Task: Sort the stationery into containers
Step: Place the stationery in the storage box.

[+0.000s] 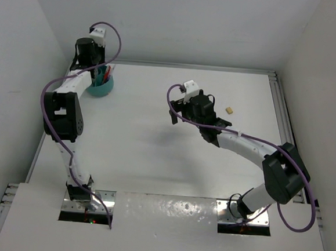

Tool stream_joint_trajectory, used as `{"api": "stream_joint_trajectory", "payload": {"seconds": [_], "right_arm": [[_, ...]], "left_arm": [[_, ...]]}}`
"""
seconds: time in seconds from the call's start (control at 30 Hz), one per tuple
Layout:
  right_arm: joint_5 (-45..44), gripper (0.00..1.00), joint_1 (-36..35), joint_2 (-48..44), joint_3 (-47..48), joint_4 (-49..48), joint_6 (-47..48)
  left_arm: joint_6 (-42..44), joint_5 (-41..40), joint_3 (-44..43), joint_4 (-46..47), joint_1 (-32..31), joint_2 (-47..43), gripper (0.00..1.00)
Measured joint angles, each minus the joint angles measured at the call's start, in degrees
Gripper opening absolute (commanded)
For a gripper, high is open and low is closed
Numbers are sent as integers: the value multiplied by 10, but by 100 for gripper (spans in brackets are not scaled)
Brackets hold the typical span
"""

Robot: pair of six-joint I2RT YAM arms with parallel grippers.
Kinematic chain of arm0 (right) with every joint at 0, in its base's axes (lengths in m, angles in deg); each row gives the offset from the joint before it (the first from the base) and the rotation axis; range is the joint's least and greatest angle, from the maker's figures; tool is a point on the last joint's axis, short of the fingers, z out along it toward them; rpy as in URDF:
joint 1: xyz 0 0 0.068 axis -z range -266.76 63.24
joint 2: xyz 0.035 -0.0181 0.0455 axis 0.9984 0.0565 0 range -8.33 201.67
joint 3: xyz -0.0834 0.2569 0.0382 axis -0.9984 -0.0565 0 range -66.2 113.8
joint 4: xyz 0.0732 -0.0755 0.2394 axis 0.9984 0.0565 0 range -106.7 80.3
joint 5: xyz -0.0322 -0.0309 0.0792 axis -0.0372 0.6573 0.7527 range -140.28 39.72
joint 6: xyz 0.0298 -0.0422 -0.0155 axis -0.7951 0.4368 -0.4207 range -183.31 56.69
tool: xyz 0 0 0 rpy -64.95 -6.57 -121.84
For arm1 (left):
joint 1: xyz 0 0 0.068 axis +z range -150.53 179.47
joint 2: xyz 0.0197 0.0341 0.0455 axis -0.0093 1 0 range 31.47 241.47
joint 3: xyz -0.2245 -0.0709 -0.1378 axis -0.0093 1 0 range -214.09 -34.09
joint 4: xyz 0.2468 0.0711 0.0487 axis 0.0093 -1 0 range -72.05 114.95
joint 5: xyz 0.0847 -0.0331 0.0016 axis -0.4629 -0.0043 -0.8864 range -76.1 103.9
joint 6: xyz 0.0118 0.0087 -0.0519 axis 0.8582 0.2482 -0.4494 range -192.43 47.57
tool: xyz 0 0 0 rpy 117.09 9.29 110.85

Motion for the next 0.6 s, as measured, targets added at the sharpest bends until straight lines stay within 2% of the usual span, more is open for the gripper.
{"api": "stream_joint_trajectory", "payload": {"seconds": [0.6], "right_arm": [[-25, 99, 0, -1, 0, 37, 0]], "left_arm": [[39, -18, -3, 13, 3, 75, 0]]}}
